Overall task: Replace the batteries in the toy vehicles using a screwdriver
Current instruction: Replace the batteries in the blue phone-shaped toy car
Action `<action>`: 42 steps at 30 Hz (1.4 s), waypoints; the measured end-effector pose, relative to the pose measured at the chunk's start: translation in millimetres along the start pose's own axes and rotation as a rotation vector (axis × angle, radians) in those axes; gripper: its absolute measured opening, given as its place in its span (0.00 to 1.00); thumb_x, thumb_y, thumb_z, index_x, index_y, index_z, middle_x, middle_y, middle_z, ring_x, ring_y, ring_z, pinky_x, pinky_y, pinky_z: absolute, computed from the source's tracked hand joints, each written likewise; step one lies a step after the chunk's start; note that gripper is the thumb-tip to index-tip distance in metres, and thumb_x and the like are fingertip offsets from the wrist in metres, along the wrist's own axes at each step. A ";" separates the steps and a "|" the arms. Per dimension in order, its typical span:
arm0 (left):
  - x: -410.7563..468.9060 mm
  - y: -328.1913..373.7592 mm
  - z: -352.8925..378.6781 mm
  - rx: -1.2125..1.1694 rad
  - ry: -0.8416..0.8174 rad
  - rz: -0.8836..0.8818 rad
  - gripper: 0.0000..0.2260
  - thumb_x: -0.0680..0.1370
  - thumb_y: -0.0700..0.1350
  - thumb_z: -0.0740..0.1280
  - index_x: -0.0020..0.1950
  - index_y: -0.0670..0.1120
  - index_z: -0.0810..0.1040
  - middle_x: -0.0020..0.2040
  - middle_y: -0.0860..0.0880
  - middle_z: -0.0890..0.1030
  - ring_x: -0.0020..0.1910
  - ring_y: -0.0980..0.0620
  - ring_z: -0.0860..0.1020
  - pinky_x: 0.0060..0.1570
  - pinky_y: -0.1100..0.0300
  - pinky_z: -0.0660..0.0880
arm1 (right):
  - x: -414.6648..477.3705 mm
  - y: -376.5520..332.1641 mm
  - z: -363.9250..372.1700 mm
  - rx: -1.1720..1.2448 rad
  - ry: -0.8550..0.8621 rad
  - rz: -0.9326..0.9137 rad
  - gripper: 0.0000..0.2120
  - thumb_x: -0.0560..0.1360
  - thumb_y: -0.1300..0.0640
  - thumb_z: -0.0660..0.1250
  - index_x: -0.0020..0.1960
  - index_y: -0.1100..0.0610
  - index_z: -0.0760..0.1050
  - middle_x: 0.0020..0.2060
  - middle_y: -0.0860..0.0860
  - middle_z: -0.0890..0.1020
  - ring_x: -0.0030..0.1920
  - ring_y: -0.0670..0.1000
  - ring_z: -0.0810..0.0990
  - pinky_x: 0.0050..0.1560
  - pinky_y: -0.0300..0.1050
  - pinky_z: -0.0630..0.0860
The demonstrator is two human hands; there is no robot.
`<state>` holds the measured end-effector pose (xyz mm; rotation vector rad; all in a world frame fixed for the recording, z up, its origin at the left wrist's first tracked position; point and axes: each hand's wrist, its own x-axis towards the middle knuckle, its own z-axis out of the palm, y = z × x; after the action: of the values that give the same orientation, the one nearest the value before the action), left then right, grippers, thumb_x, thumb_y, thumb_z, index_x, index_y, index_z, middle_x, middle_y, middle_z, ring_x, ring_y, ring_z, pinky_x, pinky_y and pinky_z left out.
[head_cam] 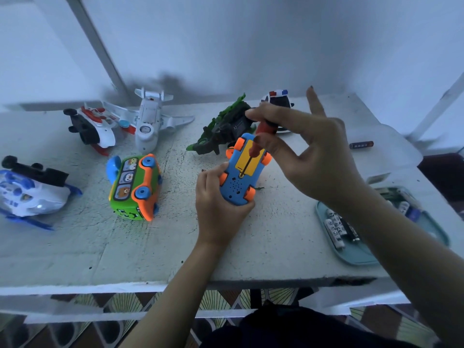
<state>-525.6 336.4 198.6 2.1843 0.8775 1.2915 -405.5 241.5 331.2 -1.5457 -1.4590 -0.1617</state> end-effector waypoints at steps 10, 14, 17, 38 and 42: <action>0.0 -0.5 1.3 0.003 0.005 0.024 0.29 0.63 0.48 0.76 0.61 0.41 0.72 0.49 0.50 0.68 0.47 0.60 0.65 0.45 0.79 0.67 | 10.0 3.8 -15.7 0.144 -0.262 -0.029 0.16 0.77 0.64 0.65 0.63 0.52 0.76 0.54 0.50 0.82 0.59 0.46 0.77 0.61 0.32 0.69; -1.9 -2.7 2.2 0.029 0.015 0.100 0.30 0.64 0.46 0.77 0.61 0.45 0.69 0.51 0.48 0.70 0.50 0.58 0.66 0.46 0.76 0.67 | 1.4 5.0 -12.8 0.071 -0.081 0.024 0.17 0.75 0.52 0.70 0.63 0.52 0.77 0.48 0.49 0.82 0.51 0.45 0.79 0.53 0.44 0.77; -2.2 -3.9 1.6 0.071 0.056 0.109 0.31 0.63 0.46 0.78 0.60 0.46 0.68 0.51 0.50 0.67 0.50 0.58 0.65 0.45 0.68 0.68 | -11.3 2.1 -3.7 0.056 0.159 0.055 0.16 0.71 0.48 0.72 0.56 0.53 0.81 0.41 0.47 0.81 0.45 0.43 0.79 0.47 0.37 0.75; -1.3 -0.7 -0.4 0.073 0.080 0.019 0.29 0.63 0.45 0.79 0.57 0.40 0.71 0.48 0.42 0.72 0.48 0.59 0.65 0.44 0.70 0.66 | 3.9 12.2 -3.9 0.487 -0.155 0.172 0.14 0.77 0.69 0.62 0.62 0.62 0.75 0.49 0.62 0.83 0.50 0.56 0.84 0.56 0.42 0.78; -1.6 0.3 0.7 0.097 0.071 0.022 0.29 0.63 0.44 0.81 0.58 0.39 0.71 0.48 0.42 0.73 0.48 0.58 0.65 0.44 0.68 0.68 | -0.2 10.5 -2.5 0.325 -0.103 0.163 0.13 0.75 0.53 0.68 0.59 0.50 0.77 0.53 0.48 0.81 0.54 0.47 0.81 0.55 0.47 0.80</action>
<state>-525.5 335.0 197.6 2.2396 0.9653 1.3714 -395.7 241.5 326.8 -1.4118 -1.3537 0.2441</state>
